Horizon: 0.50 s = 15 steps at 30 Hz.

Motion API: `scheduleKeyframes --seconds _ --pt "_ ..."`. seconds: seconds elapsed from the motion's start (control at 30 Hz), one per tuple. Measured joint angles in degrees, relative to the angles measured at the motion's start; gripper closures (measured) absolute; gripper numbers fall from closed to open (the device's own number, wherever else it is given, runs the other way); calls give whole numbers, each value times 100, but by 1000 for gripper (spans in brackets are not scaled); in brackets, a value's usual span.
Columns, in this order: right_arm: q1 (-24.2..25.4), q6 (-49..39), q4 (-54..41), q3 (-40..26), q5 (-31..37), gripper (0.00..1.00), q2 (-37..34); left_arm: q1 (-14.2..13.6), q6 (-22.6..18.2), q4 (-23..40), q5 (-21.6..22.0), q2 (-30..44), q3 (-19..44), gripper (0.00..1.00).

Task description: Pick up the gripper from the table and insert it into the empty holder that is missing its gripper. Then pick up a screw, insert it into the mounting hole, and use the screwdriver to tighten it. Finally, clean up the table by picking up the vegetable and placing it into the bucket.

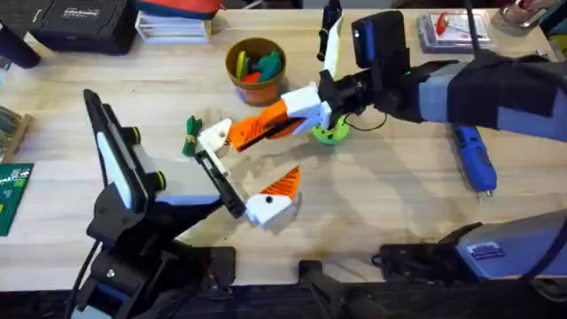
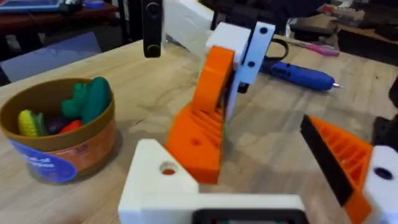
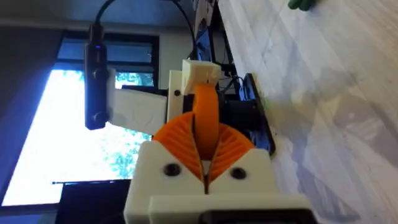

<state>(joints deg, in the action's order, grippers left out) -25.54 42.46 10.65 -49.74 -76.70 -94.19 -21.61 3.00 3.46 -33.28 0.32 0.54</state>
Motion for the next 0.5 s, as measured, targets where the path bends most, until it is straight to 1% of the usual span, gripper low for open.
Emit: scheduleKeyframes --seconds 0.1,0.4,0.5 --pt "-54 144 176 2 32 994 -6 7 -19 -2 18 -2 0 15" --pt "-73 279 234 9 122 994 -14 6 -19 -2 37 -2 0 15" --pt "-93 387 370 9 120 994 -113 7 2 0 50 -1 0 15"
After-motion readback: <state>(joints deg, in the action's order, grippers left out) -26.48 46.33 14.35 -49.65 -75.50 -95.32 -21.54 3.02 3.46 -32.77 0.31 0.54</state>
